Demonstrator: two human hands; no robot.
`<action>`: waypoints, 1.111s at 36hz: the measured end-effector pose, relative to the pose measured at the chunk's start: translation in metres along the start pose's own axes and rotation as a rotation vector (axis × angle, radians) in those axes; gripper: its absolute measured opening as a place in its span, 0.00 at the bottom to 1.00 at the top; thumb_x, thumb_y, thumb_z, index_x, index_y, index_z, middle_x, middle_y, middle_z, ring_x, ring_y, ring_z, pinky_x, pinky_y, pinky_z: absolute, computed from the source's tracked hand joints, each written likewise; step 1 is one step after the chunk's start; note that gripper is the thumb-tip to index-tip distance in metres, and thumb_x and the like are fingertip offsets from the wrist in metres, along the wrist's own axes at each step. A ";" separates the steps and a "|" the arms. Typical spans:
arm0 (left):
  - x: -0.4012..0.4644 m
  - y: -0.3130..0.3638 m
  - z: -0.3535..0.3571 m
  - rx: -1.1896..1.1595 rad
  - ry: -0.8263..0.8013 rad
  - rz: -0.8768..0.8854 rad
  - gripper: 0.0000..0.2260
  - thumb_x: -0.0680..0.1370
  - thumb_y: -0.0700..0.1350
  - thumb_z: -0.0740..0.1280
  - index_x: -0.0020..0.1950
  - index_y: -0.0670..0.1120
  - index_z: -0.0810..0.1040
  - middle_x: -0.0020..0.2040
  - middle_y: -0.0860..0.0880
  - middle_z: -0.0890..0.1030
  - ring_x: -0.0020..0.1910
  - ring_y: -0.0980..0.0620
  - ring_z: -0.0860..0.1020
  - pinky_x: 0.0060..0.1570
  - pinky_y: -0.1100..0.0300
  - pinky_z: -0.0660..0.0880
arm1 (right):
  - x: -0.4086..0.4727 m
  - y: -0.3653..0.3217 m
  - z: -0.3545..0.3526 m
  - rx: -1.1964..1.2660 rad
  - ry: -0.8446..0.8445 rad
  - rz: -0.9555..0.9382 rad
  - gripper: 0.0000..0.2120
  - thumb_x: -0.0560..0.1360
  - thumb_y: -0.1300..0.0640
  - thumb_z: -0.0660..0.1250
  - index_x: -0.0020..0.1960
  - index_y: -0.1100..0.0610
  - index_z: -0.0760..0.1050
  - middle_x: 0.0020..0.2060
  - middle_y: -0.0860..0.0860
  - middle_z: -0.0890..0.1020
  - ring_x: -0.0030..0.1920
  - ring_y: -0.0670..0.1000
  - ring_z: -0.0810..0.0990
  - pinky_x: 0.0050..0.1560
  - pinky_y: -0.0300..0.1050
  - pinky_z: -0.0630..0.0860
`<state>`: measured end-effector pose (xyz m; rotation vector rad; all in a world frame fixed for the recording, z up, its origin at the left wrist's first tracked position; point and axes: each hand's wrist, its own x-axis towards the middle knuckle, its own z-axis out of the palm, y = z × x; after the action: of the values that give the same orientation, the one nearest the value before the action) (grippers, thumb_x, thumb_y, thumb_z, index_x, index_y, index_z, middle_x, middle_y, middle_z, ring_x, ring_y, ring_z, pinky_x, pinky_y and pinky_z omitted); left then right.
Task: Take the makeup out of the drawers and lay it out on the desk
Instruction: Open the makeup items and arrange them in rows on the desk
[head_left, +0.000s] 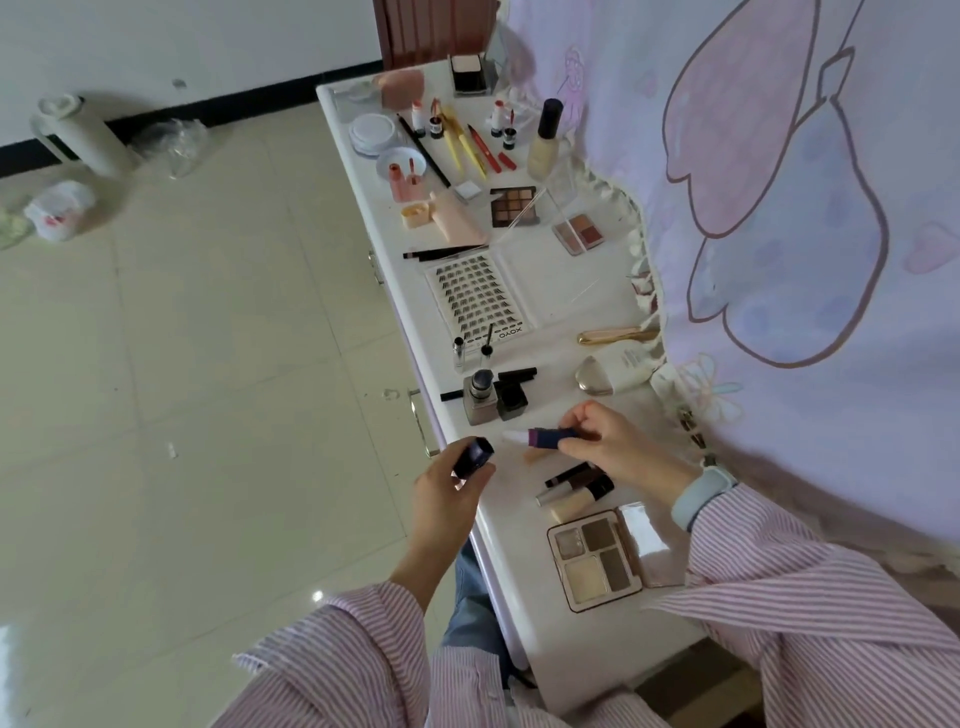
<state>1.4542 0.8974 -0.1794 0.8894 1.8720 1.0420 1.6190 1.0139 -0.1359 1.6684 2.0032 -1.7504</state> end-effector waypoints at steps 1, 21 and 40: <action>0.001 0.000 0.002 -0.017 0.010 -0.007 0.09 0.75 0.38 0.68 0.54 0.46 0.76 0.45 0.50 0.79 0.42 0.53 0.76 0.41 0.69 0.70 | 0.000 0.001 -0.001 0.035 -0.053 0.021 0.09 0.76 0.61 0.64 0.54 0.51 0.70 0.50 0.49 0.79 0.46 0.45 0.77 0.47 0.39 0.72; 0.013 0.001 0.022 -0.006 0.226 0.028 0.10 0.69 0.38 0.74 0.48 0.47 0.81 0.44 0.54 0.78 0.42 0.54 0.75 0.43 0.65 0.70 | 0.005 0.003 0.021 -0.037 0.229 -0.209 0.09 0.76 0.58 0.65 0.56 0.56 0.70 0.38 0.44 0.74 0.36 0.40 0.72 0.37 0.27 0.69; 0.026 -0.010 0.023 0.364 0.183 0.138 0.11 0.71 0.43 0.73 0.52 0.45 0.80 0.47 0.49 0.79 0.49 0.48 0.74 0.41 0.60 0.69 | 0.034 0.016 0.050 -0.604 0.340 -0.445 0.13 0.72 0.59 0.68 0.57 0.60 0.76 0.50 0.55 0.81 0.50 0.57 0.76 0.49 0.49 0.70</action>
<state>1.4617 0.9226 -0.2040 1.1794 2.2248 0.9012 1.5853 0.9989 -0.1863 1.4495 2.8384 -0.7757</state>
